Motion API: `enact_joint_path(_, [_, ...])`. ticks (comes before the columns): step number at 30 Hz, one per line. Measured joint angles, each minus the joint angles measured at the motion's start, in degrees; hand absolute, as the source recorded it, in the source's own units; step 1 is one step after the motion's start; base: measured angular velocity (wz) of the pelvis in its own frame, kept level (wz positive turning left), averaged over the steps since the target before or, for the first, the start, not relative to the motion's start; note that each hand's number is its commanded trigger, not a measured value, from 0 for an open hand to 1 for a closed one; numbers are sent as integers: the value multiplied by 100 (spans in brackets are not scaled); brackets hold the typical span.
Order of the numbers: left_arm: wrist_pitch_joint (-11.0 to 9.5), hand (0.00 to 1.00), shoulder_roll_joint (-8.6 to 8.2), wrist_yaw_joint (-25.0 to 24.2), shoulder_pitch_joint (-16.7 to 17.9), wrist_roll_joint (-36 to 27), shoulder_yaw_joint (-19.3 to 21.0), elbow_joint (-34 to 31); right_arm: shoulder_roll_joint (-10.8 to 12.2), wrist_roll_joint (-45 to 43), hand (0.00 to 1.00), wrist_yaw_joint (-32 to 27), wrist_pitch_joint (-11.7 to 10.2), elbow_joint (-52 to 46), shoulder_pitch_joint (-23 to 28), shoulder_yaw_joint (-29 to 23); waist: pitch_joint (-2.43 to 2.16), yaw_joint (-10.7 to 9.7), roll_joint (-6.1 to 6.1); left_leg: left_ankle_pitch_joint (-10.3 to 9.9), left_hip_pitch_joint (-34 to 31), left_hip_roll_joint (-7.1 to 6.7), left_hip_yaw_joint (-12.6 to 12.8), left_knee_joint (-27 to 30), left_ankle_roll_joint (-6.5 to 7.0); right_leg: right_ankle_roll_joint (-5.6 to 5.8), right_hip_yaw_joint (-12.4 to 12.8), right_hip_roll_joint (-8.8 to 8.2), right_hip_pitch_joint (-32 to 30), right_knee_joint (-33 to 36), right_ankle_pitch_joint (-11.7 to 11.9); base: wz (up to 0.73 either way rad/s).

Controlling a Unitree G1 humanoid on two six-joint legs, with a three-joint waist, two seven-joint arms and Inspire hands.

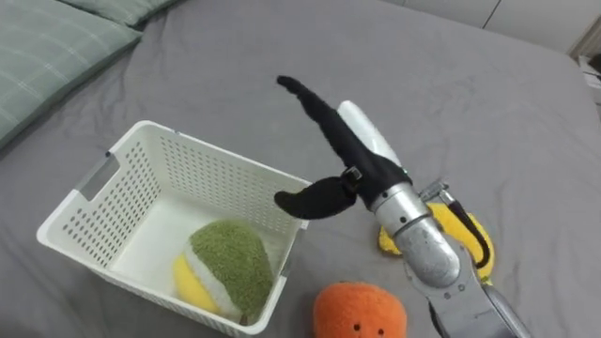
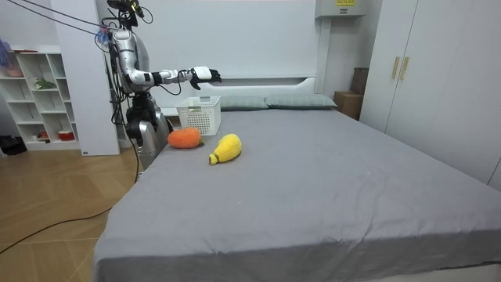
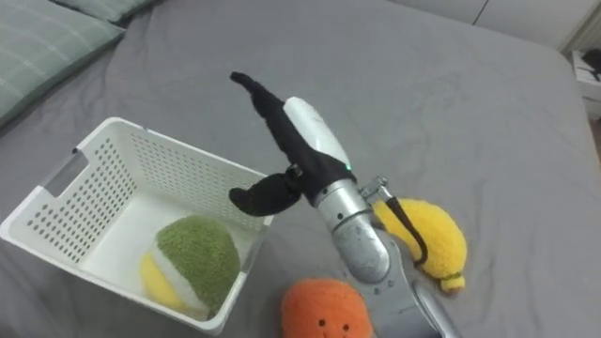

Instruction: Collect toys from the bed

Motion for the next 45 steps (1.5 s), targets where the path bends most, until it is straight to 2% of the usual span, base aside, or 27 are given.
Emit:
enact_joint_path(5, [7, 0, 14, 2, 227, 0, 73, -57, -8, 67, 0, -316, -13, 391, 1, -479, -16, -227, -17, 0, 17, 0, 43, 17, 0, 0, 23, 1, 0, 2, 0, -3])
enact_joint_path(13, [9, 0, 26, 32, 389, 11, 134, -64, -76, 107, 0, -541, -69, 918, 3, -867, -43, -370, -49, 1, 24, 3, 75, 22, 0, 0, 26, 0, 0, 2, 0, 0])
enact_joint_path(14, [12, 0, 31, 43, 449, 10, 136, -67, -73, 117, 0, -592, -136, 1117, -3, -869, -50, -434, -53, 1, 21, 4, 69, 25, 0, 0, 24, -1, 5, 2, 0, 0])
enact_joint_path(16, [12, 0, 37, 43, 487, 12, 151, -71, -91, 257, 0, -608, -257, 1640, -18, -964, -75, -430, -65, 1, 23, 4, 69, 35, 0, 0, 27, -3, 13, 3, 1, 0])
enact_joint_path(19, [30, 0, 58, 41, 529, 10, 149, -84, -237, 292, 0, -657, -235, 2448, -87, -1020, -74, -414, -53, 1, 1, 8, 81, 2, 1, 2, 34, -7, -20, 8, 2, -1])
enact_joint_path(21, [80, 0, 76, 42, 567, 11, 149, -188, -335, 266, 0, -660, -196, 2802, -105, -1022, -91, -403, -38, 1, -55, 42, 88, 4, 0, 0, 33, -3, -81, 21, 3, -2])
enact_joint_path(24, [134, 0, 89, 44, 567, -6, 163, -271, -414, 219, 0, -772, -183, 3378, -373, -1033, -104, -444, -39, 24, -250, 47, 101, 42, -10, -29, -8, -2, -265, 44, 26, 0])
enact_joint_path(26, [121, 0, 113, 78, 507, -2, 158, -401, -437, 215, 0, -943, -182, 4050, -818, -1038, -89, -442, -23, 50, -425, 46, 103, 107, -19, -50, -10, 6, -413, 50, 55, 5])
enact_joint_path(31, [76, 0, 206, 273, 290, -14, 78, -417, -452, 253, 0, -1163, -269, 4798, -1340, -1014, -69, -412, -75, 111, -682, 49, 54, 137, -48, -82, -117, 10, -640, 48, 76, 6])
enact_joint_path(34, [-2, 0, 239, 301, 177, -135, -35, -399, -470, 243, 0, -1324, -283, 5307, -1609, -1014, -40, -396, -126, 148, -882, 49, 3, 147, -53, -99, -160, -5, -817, 47, 91, 10])
enact_joint_path(35, [-4, 0, 239, 300, 132, -165, -49, -393, -478, 244, 0, -1348, -303, 5538, -1705, -1014, -9, -396, -143, 157, -927, 50, -18, 147, -52, -99, -197, -10, -843, 39, 94, 12])
enact_joint_path(39, [-16, 0, 237, 299, 16, -321, -68, -307, -527, 233, 0, -1386, -334, 6038, -1839, -1017, 8, -338, -150, 162, -1080, 53, -26, 165, -52, -99, -254, -15, -957, 15, 94, 9])
enact_joint_path(41, [-32, 0, 239, 301, -59, -332, -63, -295, -624, 180, 0, -1482, -361, 6338, -1935, -1025, 15, -264, -143, 169, -1208, 54, -26, 187, -56, -101, -278, -16, -1093, 14, 96, 5])
enact_joint_path(45, [-67, 0, 238, 304, -60, -335, -53, -295, -735, 15, 0, -1636, -429, 6769, -2120, -1025, 48, -244, -94, 173, -1295, 53, -26, 187, -61, -104, -311, -13, -1169, 0, 98, 4])
